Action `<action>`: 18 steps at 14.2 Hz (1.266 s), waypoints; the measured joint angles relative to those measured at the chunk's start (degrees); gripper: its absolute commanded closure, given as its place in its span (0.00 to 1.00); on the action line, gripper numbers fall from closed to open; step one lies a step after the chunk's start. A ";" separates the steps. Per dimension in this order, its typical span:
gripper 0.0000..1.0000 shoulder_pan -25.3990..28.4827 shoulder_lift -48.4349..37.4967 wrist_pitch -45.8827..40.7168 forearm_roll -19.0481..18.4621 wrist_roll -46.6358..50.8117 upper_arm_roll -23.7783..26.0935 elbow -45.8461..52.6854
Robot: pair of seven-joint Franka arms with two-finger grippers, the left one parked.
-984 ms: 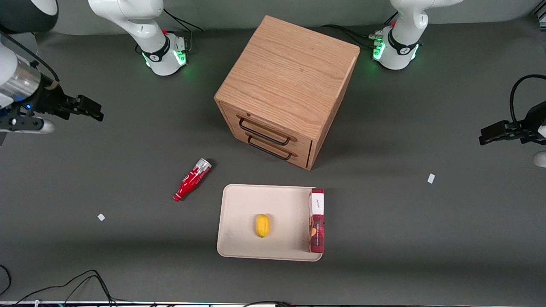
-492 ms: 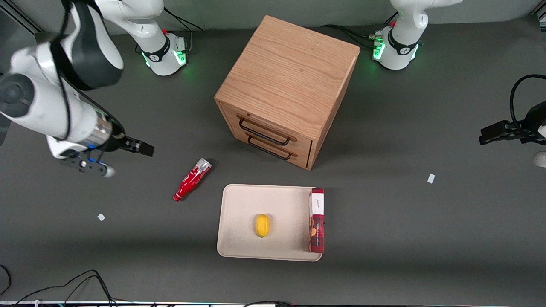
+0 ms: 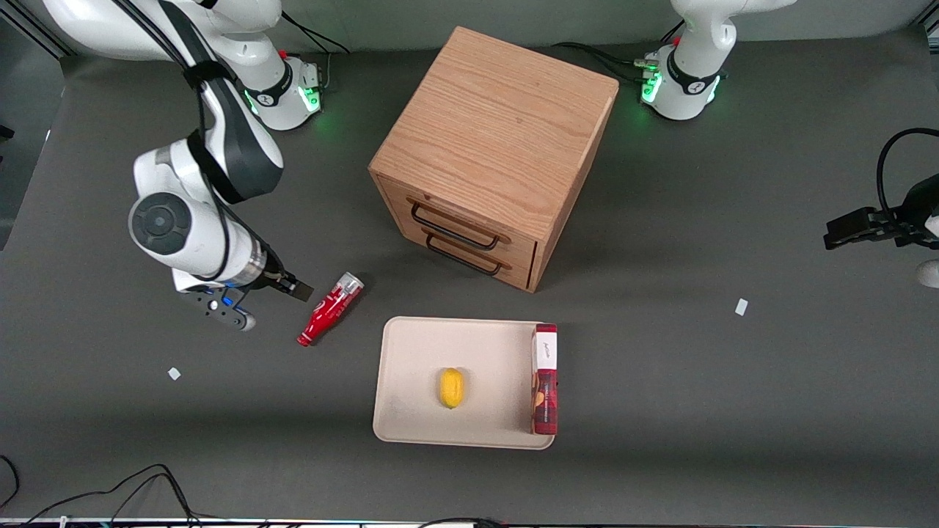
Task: Place coke bottle on tray
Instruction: 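Move the open right gripper down toward the red Coca-Cola bottle, then close the right gripper around the bottle's body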
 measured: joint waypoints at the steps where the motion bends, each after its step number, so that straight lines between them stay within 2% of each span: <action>1: 0.00 -0.04 0.54 2.78 -0.02 1.26 0.00 -1.49; 8: 0.00 -0.20 7.49 18.08 -0.76 6.16 -0.04 -7.53; 17: 0.00 -0.24 15.35 26.05 -4.63 8.69 -0.75 -7.96; 18: 0.06 -0.27 15.81 26.49 -5.05 8.70 -0.80 -7.96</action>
